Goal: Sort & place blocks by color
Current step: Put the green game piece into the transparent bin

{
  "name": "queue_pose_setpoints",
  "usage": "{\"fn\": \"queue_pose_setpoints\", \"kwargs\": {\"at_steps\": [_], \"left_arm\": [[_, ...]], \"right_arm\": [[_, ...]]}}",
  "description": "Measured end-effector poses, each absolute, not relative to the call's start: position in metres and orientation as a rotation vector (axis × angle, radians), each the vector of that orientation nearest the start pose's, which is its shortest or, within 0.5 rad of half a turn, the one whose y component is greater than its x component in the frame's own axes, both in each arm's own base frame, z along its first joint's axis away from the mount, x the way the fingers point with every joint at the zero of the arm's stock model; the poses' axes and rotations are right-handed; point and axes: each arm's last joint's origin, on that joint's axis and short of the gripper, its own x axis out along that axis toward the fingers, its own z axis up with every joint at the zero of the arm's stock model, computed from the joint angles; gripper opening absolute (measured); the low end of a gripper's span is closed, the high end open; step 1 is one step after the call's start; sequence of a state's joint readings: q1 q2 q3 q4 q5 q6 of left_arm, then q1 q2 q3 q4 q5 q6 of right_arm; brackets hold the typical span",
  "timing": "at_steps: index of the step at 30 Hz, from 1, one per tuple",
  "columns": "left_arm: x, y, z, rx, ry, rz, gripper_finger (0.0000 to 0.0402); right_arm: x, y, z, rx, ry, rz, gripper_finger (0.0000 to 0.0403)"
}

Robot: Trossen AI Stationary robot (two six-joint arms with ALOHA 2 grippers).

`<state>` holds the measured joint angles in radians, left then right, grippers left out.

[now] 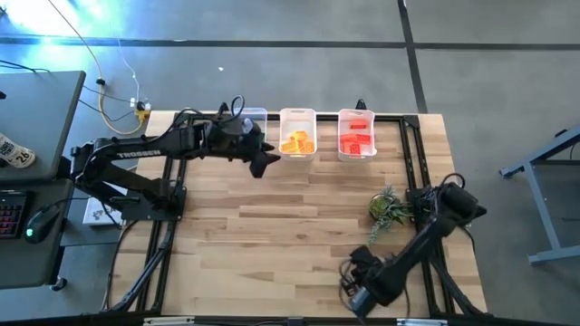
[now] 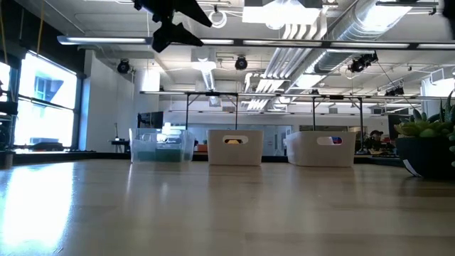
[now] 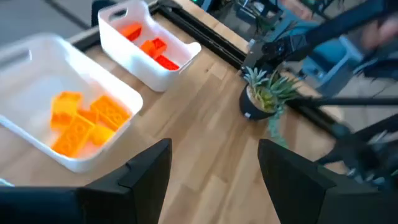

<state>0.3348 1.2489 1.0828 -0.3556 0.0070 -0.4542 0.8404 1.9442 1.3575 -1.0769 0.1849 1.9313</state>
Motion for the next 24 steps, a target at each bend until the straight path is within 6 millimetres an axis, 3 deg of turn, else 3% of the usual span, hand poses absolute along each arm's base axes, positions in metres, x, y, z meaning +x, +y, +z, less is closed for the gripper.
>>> {"fn": "queue_pose_setpoints", "kwargs": {"at_steps": [6, 12, 24], "left_arm": [[0.25, 0.107, 0.324, -0.702, 0.407, 0.439, 0.0227], [0.245, 0.126, 0.318, -0.807, 0.433, 0.416, 0.0227], [0.238, 0.155, 0.298, -0.974, 0.529, 0.289, 0.0227]], "right_arm": [[0.275, 0.219, 0.171, 0.626, 1.273, -0.76, 0.0114], [0.313, 0.171, 0.171, 0.462, 1.301, -0.622, 0.0114], [0.361, 0.083, 0.174, 0.266, 1.257, -0.453, 0.0114]]}}
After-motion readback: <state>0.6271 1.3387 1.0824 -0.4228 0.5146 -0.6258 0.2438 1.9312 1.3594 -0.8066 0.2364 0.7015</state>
